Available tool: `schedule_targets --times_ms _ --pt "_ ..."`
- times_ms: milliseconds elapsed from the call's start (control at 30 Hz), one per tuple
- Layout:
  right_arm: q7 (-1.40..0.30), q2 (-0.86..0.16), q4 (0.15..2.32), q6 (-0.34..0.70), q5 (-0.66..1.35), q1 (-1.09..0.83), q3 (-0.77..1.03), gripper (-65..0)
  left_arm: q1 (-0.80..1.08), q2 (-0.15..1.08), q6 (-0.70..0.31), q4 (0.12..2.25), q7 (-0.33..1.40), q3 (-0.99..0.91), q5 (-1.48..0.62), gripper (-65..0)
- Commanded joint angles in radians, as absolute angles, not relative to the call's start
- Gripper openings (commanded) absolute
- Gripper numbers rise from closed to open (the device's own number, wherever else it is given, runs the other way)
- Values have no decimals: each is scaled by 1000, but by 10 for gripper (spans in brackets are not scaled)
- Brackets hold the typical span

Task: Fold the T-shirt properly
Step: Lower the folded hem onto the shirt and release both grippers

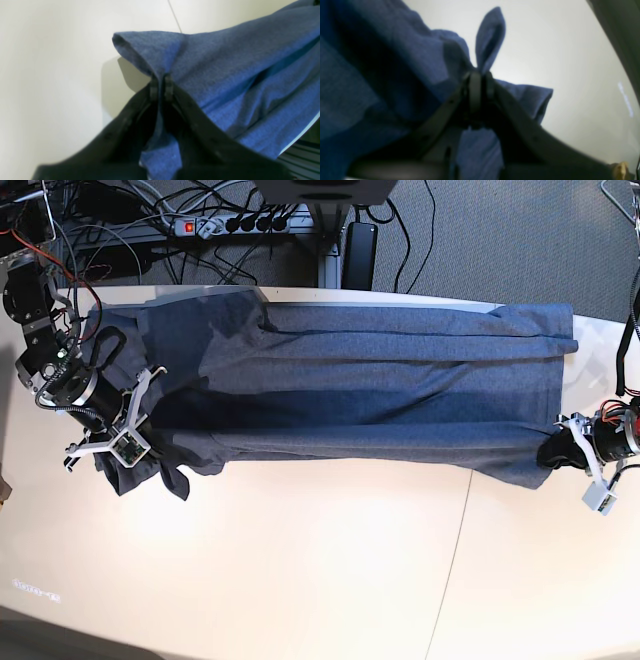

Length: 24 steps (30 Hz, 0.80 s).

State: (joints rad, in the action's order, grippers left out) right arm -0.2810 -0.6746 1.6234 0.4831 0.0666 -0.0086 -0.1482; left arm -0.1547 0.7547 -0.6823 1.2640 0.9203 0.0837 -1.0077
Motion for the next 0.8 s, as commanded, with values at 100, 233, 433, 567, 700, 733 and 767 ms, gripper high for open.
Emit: schedule_targets --times_ms 100,233,433,567,700,733,767 --pt "-264 -699 1642 556 63 -9 -133 -650 -157 796 -698 1285 926 73 -1040 -650" --pt "-265 -701 1642 556 63 -24 -132 -650 -119 810 -698 1333 951 73 -1061 -650" --pt "-266 -701 1642 556 64 -47 -130 -650 -31 832 -698 1479 974 72 -1083 -650" --pt "-268 -701 1643 556 65 -74 -129 -650 2 834 -698 1525 974 72 -1079 -650" --pt "-269 -701 1643 556 72 -102 -113 -650 6 834 -698 1525 986 72 -1080 -650" --pt "-269 -701 1643 556 72 -112 -107 -650 6 834 -698 1525 986 72 -1080 -650" --pt "-269 -701 1643 556 72 -121 -101 -650 6 834 -698 1524 985 72 -1080 -650"
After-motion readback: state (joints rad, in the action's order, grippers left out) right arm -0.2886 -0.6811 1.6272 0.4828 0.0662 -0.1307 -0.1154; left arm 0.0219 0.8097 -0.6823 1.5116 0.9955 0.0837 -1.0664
